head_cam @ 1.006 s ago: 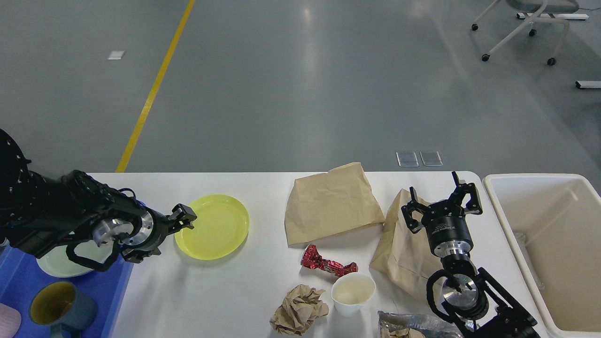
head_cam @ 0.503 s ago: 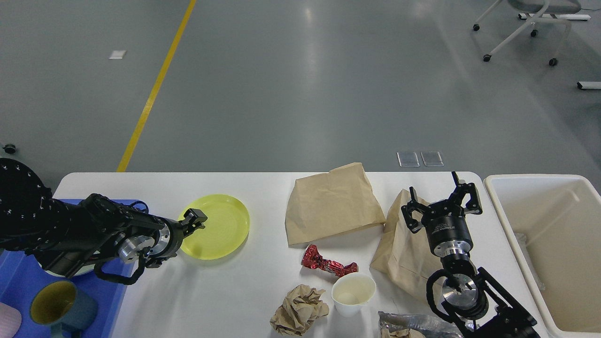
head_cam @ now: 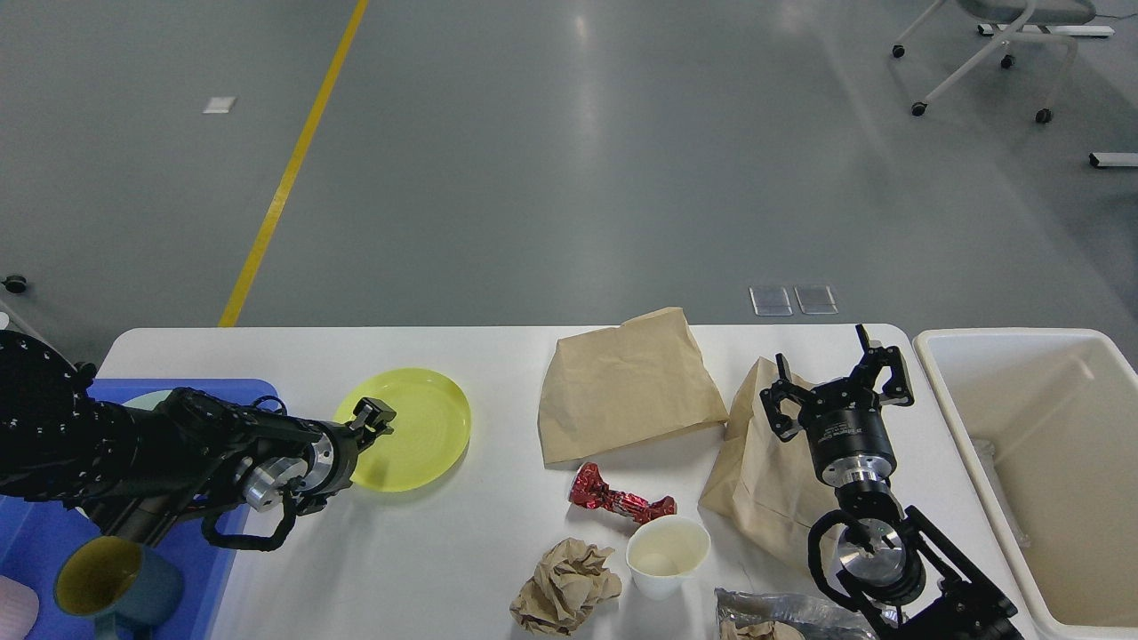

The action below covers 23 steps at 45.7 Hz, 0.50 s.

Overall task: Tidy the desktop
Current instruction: 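Grip the rim of the yellow plate with the left gripper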

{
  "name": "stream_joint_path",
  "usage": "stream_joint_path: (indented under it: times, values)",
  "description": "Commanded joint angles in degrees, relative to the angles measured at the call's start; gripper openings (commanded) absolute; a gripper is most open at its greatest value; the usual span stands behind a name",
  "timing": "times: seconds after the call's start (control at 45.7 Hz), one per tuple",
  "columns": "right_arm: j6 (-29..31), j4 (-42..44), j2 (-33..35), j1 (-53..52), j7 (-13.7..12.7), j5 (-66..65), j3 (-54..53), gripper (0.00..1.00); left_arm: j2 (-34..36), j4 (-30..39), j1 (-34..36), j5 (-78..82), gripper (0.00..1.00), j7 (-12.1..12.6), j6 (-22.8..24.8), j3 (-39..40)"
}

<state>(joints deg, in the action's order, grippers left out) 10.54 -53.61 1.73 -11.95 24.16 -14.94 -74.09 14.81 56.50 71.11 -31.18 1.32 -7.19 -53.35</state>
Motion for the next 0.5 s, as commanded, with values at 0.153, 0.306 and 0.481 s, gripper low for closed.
stream_joint_path:
  times: [0.153,0.306,0.481]
  values:
    - [0.0,0.0,-0.1,0.0,0.0,0.0,0.0,1.00,0.1,0.5,-0.9,-1.4,0.75,0.0,-0.2,0.2]
    - [0.0,0.0,0.0,0.0,-0.1,0.0,0.0,1.00,0.0,0.5,-1.3,-2.0,0.76,0.0,-0.3,0.2]
    - [0.0,0.0,-0.1,0.0,0.0,0.0,0.0,1.00,0.0,0.5,-1.4,-3.1,0.69,0.0,-0.7,0.3]
